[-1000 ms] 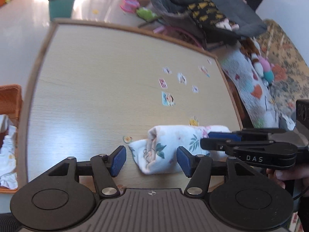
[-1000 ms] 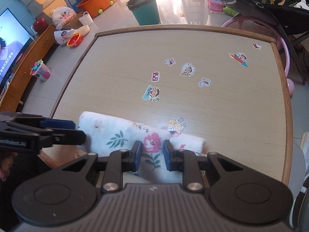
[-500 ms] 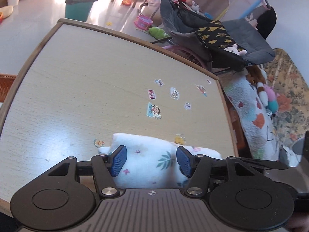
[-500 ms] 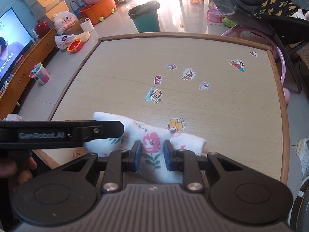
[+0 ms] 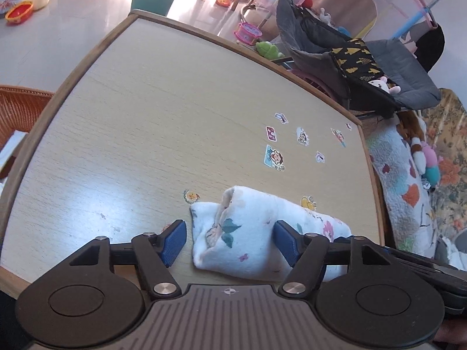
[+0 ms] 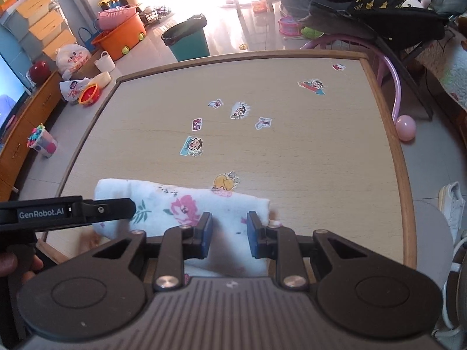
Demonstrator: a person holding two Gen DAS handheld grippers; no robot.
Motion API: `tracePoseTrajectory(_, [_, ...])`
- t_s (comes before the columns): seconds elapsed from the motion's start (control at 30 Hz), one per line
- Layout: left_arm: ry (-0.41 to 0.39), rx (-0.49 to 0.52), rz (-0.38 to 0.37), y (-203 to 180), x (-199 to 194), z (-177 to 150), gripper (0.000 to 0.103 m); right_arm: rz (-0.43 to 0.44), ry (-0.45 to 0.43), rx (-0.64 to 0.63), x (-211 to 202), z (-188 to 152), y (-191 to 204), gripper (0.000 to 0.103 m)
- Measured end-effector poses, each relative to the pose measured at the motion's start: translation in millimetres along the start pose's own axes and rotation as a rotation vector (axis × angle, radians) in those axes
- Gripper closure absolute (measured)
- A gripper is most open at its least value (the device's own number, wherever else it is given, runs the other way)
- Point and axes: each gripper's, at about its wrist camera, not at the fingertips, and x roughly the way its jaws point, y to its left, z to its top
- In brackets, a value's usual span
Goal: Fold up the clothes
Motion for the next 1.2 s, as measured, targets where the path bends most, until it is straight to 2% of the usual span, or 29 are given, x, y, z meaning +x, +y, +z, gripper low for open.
tracePoseTrajectory(0.17, [0.005, -0.009, 0.028, 6.3, -6.9, 0.9, 0.029, 0.007, -0.033, 0.027, -8.1, -2.8, -5.2, 0.072])
tracePoseTrajectory(0.23, [0.009, -0.002, 0.052, 6.0, -8.6, 1.3, 0.025, -0.014, -0.051, 0.031, -13.3, -3.8, -7.5, 0.065])
tracePoseTrajectory(0.33, [0.008, 0.008, 0.065, 7.9, -12.0, 0.9, 0.025, -0.055, -0.083, 0.038, -21.5, -6.7, -12.3, 0.057])
tracePoseTrajectory(0.4, [0.009, 0.008, 0.068, 8.1, -12.5, 1.8, 0.024, -0.063, -0.103, 0.079, -24.2, -10.1, -18.6, 0.051])
tracePoseTrajectory(0.5, [0.01, 0.009, 0.071, 9.3, -13.8, 1.9, 0.024, -0.022, -0.096, 0.18, -14.5, -15.7, -31.4, 0.048])
tracePoseTrajectory(0.63, [0.021, -0.006, 0.066, 10.6, -13.3, 3.7, 0.022, 0.034, -0.077, 0.285, 3.4, -23.0, -41.7, 0.047])
tracePoseTrajectory(0.77, [0.021, -0.035, 0.056, 13.4, -13.4, 3.6, 0.019, 0.04, -0.074, 0.298, 5.7, -23.9, -40.7, 0.048])
tracePoseTrajectory(0.93, [0.012, -0.025, 0.078, 8.2, -13.2, -1.7, 0.017, 0.044, -0.072, 0.31, 7.5, -24.7, -38.9, 0.049])
tracePoseTrajectory(1.2, [0.027, -0.021, 0.089, 4.9, -12.4, -0.1, 0.018, 0.061, -0.076, 0.36, 9.2, -28.2, -37.1, 0.06])
